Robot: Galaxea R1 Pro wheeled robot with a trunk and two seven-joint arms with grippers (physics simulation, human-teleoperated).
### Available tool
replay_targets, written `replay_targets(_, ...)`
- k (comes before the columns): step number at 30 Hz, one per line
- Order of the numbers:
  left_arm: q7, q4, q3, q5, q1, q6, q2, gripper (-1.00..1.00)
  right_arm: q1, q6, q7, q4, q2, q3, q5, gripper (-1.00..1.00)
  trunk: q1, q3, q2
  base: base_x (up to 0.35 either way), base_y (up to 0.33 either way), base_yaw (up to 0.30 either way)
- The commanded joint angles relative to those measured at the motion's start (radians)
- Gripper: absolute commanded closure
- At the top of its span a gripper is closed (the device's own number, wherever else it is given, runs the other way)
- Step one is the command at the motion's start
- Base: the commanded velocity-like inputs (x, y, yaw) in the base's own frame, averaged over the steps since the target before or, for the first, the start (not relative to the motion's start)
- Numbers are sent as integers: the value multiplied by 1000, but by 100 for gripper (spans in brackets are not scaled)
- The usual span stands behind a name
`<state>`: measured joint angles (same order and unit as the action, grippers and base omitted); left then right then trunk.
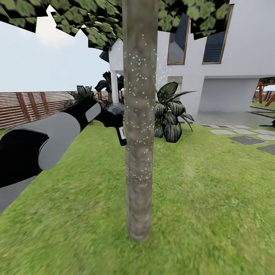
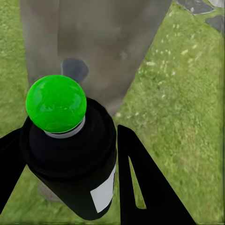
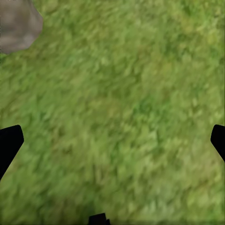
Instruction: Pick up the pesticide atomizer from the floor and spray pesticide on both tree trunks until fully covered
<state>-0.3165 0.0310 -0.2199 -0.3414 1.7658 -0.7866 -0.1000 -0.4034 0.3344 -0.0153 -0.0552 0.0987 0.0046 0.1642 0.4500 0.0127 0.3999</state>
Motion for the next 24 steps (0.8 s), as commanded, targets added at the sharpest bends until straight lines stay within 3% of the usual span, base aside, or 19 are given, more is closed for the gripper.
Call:
replay_targets(1,0,0,0,1,-12,5,-6,100,0,0,0,0,0,0,0,-100,0,0,0,0,0,0)
replay_targets(5,0,0,0,2,-71,56,-9,100,0,0,0,0,0,0,0,-100,0,0,0,0,0,0)
replay_targets(9,1,1,0,3,-113,64,-6,100,0,0,0,0,1,0,0,-100,0,0,0,0,0,0)
replay_targets(12,2,2,-2,5,-150,80,8,100,0,0,0,0,1,0,0,-100,0,0,0,0,0,0)
replay_targets(16,2,1,-3,85,-171,124,46,100,0,0,0,0,0,0,0,-100,0,0,0,0,0,0)
replay_targets(24,0,20,-5,97,-173,127,54,100,0,0,0,0,1,0,0,-100,0,0,0,0,0,0)
